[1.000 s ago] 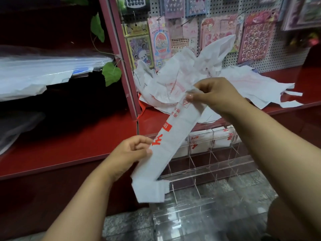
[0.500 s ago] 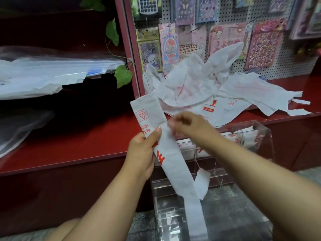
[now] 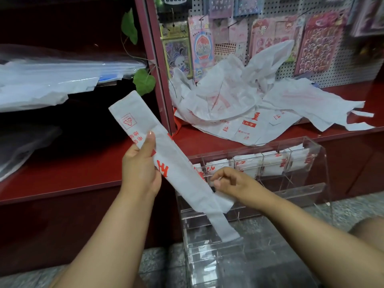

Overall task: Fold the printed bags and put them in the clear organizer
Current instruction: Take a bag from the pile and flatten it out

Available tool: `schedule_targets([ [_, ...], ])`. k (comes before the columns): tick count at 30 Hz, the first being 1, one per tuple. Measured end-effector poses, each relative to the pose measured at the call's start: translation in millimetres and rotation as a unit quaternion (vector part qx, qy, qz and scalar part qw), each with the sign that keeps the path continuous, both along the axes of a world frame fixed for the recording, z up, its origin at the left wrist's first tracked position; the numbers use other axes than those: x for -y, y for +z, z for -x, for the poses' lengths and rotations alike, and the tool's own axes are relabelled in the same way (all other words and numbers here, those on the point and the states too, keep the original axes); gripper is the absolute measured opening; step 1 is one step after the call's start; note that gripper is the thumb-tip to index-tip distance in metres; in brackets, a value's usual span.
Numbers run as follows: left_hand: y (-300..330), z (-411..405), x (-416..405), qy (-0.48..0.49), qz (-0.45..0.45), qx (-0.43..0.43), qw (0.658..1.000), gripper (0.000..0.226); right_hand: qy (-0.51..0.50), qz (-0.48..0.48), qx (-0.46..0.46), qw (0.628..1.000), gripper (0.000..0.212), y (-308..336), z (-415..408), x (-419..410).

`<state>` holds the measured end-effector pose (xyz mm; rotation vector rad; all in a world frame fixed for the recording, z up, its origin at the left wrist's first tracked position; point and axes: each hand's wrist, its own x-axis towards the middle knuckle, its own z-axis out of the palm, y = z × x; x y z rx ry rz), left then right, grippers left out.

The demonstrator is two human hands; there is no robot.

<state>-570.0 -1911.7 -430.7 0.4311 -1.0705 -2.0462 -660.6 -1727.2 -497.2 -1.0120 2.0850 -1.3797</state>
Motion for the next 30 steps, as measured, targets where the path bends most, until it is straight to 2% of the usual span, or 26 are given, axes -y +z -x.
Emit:
schedule_targets([
  [1,0.2,-0.3,2.3,0.008,-0.005,0.004,1.0,0.009,-0.007,0.017,-0.011,1.0,0.027,1.4,1.4,-1.8],
  [3,-0.2,-0.4,7.0,0.024,-0.013,0.009,1.0,0.009,-0.014,0.047,-0.05,0.998,0.01,5.4,3.1,-5.8],
  [5,-0.7,-1.1,13.2,0.04,-0.022,0.012,0.999,0.009,-0.001,0.05,-0.084,0.995,0.013,9.1,5.2,-9.8],
  [6,-0.5,-2.1,16.9,0.048,-0.028,0.014,0.998,0.009,0.024,0.029,-0.104,0.994,0.011,11.2,6.8,-11.5],
  [8,0.1,-4.8,24.4,0.063,-0.046,0.018,0.997,0.007,0.103,-0.076,-0.158,0.979,0.006,15.7,8.3,-14.6],
  [10,0.3,-6.8,29.2,0.067,-0.061,0.023,0.996,0.006,0.148,-0.203,-0.161,0.955,0.022,15.0,9.8,-18.7],
  [12,0.3,-7.3,28.0,0.056,-0.064,0.029,0.996,0.006,0.126,-0.227,-0.127,0.957,0.048,18.4,8.6,-22.4],
  [14,0.2,-5.5,21.0,0.036,-0.059,0.041,0.997,0.006,0.051,-0.142,-0.116,0.982,0.055,23.7,5.4,-20.9],
  [16,0.5,-1.7,9.1,0.01,-0.051,0.053,0.997,0.006,-0.025,-0.044,-0.116,0.992,0.042,28.0,0.6,-15.3],
  [18,-0.2,2.8,-6.9,-0.025,-0.04,0.065,0.997,0.008,-0.061,0.016,-0.079,0.995,0.022,30.1,-8.4,-5.6],
  [20,-2.7,4.8,-23.0,-0.065,-0.017,0.083,0.994,0.009,-0.063,0.055,-0.011,0.996,0.024,27.4,-15.6,3.1],
  [22,-5.1,5.2,-34.2,-0.101,0.006,0.092,0.991,0.012,-0.072,0.079,0.041,0.993,0.021,26.2,-22.2,9.1],
  [25,-4.6,4.6,-39.6,-0.143,0.027,0.095,0.985,0.016,-0.109,0.108,0.062,0.986,0.005,26.4,-26.9,13.2],
  [28,-8.3,1.8,-42.8,-0.201,0.072,0.136,0.967,0.019,-0.149,0.193,0.161,0.956,0.005,29.6,-26.6,13.0],
  [30,-14.3,-1.1,-47.1,-0.22,0.125,0.184,0.95,0.015,-0.162,0.215,0.2,0.942,0.009,33.7,-23.4,10.3],
])
